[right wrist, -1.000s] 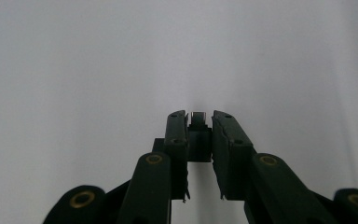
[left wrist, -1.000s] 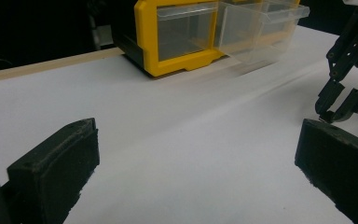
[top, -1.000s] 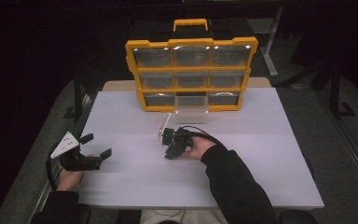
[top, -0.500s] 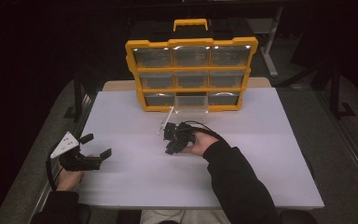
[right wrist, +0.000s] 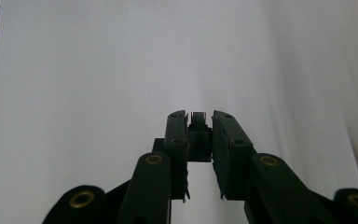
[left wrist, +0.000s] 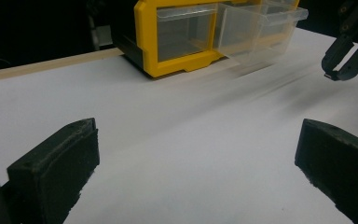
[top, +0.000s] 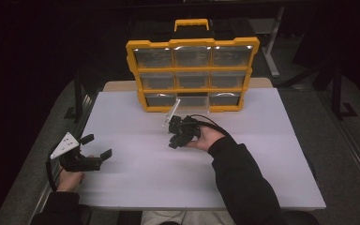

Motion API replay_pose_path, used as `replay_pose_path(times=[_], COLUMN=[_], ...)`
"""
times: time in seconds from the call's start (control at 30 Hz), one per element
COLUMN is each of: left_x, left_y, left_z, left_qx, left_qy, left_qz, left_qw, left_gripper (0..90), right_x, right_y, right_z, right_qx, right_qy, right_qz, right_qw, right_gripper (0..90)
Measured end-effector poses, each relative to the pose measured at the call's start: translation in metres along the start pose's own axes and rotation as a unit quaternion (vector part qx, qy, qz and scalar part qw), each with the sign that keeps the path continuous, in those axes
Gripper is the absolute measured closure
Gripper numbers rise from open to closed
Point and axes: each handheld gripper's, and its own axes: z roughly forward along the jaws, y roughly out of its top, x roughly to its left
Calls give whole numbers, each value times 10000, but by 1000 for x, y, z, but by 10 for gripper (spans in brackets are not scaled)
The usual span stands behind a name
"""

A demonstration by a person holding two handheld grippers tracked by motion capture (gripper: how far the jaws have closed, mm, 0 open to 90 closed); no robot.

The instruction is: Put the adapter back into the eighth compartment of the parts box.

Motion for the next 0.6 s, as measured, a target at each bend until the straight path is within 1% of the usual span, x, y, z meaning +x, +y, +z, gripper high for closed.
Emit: replay_pose_path(times=[0.23,0.37,0.6], left_x=[0,0,0], left_y=[0,0,0], left_z=[0,0,1], left_qx=[3,2,2], left_qy=[4,0,-19], left_qz=[0,-4,1], left_qw=[10000,10000,10000], left_gripper=[0,0,0], right_x=[-5,-8,-13], right_y=[2,3,2], right_z=[-13,-22,-34], right_qx=[0,-116,-177], right_qy=[-133,-184,-243], right_qz=[3,49,105], right_qw=[9999,9998,9995], right_gripper=[750,749,749])
